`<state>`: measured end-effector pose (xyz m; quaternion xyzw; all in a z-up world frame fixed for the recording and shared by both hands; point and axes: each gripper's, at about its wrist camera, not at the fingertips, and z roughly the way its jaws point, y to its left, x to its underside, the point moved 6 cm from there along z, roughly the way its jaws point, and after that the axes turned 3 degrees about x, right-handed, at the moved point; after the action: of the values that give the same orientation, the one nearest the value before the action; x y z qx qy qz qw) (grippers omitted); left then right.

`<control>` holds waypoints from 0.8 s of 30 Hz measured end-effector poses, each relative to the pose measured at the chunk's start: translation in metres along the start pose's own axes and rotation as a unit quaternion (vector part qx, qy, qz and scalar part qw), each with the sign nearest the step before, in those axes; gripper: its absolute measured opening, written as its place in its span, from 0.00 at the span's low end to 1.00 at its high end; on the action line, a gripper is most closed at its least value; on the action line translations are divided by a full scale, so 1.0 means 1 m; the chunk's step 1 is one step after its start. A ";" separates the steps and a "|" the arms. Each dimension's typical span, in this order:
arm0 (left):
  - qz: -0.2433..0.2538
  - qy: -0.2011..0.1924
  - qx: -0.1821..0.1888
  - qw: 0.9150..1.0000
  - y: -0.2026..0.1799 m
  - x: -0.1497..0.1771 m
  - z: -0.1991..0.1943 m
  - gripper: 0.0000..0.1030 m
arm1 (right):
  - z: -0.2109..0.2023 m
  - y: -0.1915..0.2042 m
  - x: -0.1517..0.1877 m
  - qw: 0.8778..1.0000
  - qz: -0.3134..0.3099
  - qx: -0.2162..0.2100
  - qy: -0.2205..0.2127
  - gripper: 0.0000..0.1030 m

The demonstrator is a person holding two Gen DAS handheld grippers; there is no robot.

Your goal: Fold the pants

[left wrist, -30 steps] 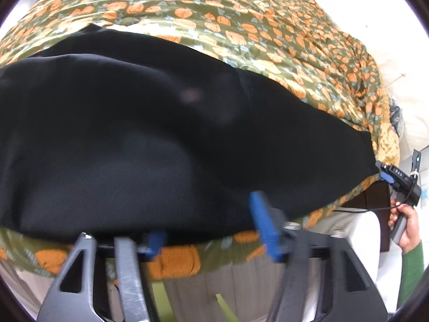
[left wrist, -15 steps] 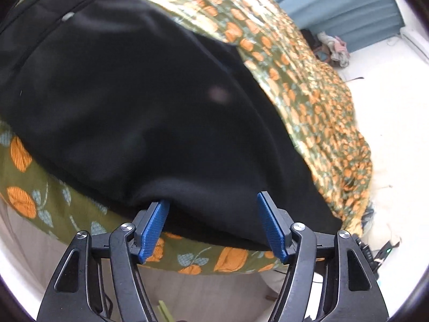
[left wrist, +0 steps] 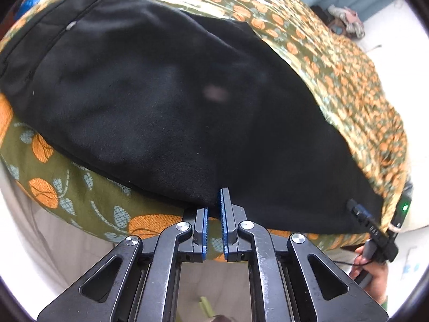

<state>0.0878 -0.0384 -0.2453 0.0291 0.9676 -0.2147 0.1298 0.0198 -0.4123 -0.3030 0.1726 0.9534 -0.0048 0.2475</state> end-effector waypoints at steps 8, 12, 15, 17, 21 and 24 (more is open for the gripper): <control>0.030 0.017 -0.040 0.999 0.003 0.008 -0.006 0.25 | 0.006 0.005 0.000 0.999 -0.002 0.016 -0.028 1.00; 0.043 0.022 -0.077 0.996 0.014 0.022 -0.030 0.67 | 0.006 0.004 0.001 0.999 0.003 0.014 -0.039 1.00; 0.070 -0.005 -0.082 0.994 0.010 0.026 -0.063 0.67 | 0.005 0.005 0.002 0.999 0.003 0.015 -0.045 1.00; 0.088 -0.054 -0.087 0.991 0.003 0.014 -0.087 0.72 | 0.006 0.005 0.002 0.999 0.004 0.015 -0.048 1.00; 0.101 -0.137 -0.067 0.983 -0.015 -0.027 -0.111 0.92 | 0.006 0.005 0.002 0.999 0.006 0.016 -0.051 1.00; 0.124 -0.149 -0.067 0.979 -0.029 -0.057 -0.091 0.93 | 0.006 0.004 0.002 0.998 0.006 0.016 -0.054 1.00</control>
<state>0.1179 -0.0263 -0.1385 0.1077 0.9385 -0.1335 0.2997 0.0223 -0.4082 -0.3094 0.1818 0.9374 -0.0281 0.2956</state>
